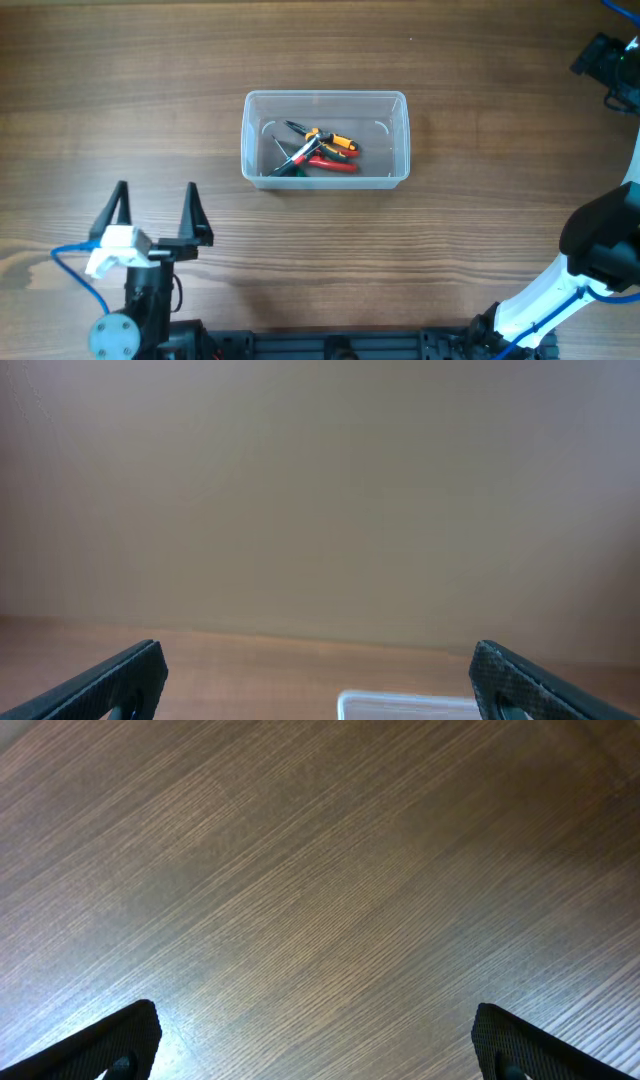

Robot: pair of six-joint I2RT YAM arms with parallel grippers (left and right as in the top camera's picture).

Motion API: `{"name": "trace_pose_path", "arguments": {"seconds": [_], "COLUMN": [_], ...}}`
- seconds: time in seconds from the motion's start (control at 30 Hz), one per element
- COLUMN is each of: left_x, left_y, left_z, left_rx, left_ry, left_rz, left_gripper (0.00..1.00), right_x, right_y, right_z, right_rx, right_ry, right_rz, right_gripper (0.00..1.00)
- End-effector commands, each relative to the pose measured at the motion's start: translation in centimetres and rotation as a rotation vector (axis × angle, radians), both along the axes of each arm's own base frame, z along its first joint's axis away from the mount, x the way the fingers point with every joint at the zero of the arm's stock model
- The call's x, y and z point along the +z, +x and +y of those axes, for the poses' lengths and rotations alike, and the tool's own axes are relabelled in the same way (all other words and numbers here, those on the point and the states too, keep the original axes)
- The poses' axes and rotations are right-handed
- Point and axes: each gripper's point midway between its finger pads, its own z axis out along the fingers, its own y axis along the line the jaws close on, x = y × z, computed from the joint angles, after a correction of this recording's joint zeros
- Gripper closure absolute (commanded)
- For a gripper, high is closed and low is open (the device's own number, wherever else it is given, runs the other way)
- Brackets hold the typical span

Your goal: Pack container

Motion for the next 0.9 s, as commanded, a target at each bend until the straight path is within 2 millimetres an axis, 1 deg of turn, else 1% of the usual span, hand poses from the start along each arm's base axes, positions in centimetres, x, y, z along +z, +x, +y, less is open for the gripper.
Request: {"name": "trace_pose_path", "arguments": {"seconds": [0.0, 0.1, 0.23, 0.4, 0.67, 0.73, 0.87], "left_x": [-2.1, -3.2, -4.4, -5.4, -7.9, -8.3, -8.4], "left_y": [0.8, 1.3, 1.7, 2.1, 2.8, 2.9, 2.9], "left_z": [-0.9, -1.5, -1.5, -0.9, -0.3, -0.3, -0.2], "left_rx": [-0.038, -0.063, -0.064, -0.031, 0.006, 0.005, 0.013], "left_ry": [-0.002, -0.002, -0.003, -0.009, -0.015, -0.016, -0.017], "left_rz": [0.009, 0.015, 0.021, 0.024, 0.058, 0.059, 0.062], "left_gripper": [0.0, 0.0, 0.0, 0.0, 0.0, 0.0, 0.0], "right_x": [-0.1, -0.1, -0.1, -0.1, -0.1, -0.1, -0.1], "right_y": [0.2, 0.2, 0.2, 0.2, 0.2, 0.2, 0.2], "right_z": [0.3, 0.3, 0.3, 0.3, 0.3, 0.3, 0.3], "right_rx": [0.01, 0.01, 0.01, 0.009, 0.009, 0.009, 0.01], "right_ry": [0.003, 0.003, 0.003, 0.004, 0.003, 0.004, 0.003], "right_rz": [0.0, 0.0, 0.0, -0.001, -0.001, 0.0, 0.0], "right_gripper": [0.0, 0.0, 0.0, 0.0, 0.0, 0.0, 0.0]}}
